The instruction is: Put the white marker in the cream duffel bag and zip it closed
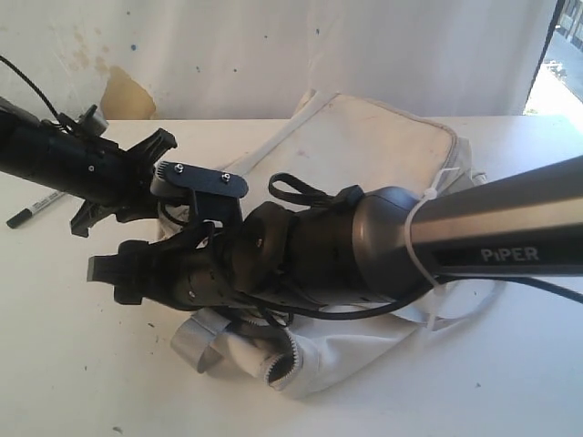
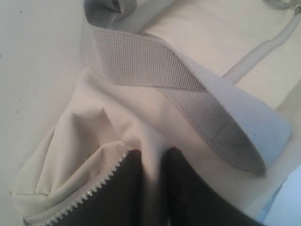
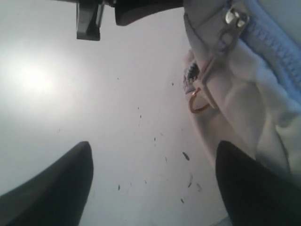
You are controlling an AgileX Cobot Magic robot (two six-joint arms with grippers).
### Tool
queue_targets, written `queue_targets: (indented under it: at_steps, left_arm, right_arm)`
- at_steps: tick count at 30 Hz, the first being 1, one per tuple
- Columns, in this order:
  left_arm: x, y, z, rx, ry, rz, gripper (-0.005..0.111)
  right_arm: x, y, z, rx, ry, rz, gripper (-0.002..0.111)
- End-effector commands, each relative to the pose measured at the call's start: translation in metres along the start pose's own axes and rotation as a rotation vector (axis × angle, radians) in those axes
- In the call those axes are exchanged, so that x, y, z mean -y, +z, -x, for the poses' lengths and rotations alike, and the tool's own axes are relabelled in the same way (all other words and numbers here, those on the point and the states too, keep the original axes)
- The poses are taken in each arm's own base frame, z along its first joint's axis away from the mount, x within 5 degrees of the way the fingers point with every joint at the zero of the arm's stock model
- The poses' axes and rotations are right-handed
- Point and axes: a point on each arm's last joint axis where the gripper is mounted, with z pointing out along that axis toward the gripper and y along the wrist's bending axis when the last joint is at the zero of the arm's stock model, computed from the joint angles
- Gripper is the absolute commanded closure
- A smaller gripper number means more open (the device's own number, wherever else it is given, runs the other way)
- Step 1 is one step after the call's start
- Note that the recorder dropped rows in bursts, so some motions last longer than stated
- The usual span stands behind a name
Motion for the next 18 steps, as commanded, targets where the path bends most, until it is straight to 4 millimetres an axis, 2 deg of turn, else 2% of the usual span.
queue_targets:
  at_steps: [1,4,8,11,17,18]
  left_arm:
    - [0.012,-0.003,0.005,-0.018,0.069,-0.047,0.107]
    - [0.02,-0.007,0.006,-0.052,0.104,-0.074,0.107]
    - [0.016,-0.008,0.004,-0.086,0.161,-0.022,0.107]
    - [0.016,-0.008,0.0,-0.126,0.214,-0.021,0.107]
    - [0.012,-0.009,-0.002,-0.16,0.255,0.009,0.107]
    - [0.012,-0.009,-0.002,-0.16,0.255,0.009,0.107]
  right_arm:
    - [0.001,0.0,0.008,0.079,-0.041,-0.017,0.041]
    - [0.003,0.002,0.011,0.125,-0.039,-0.035,0.041]
    - [0.007,0.006,0.011,0.166,-0.081,-0.054,0.041]
    - [0.008,0.012,0.004,0.096,-0.008,-0.045,0.041]
    - [-0.014,0.012,0.007,0.054,-0.033,0.025,0.045]
    - [-0.013,0.014,0.005,0.044,-0.033,0.022,0.045]
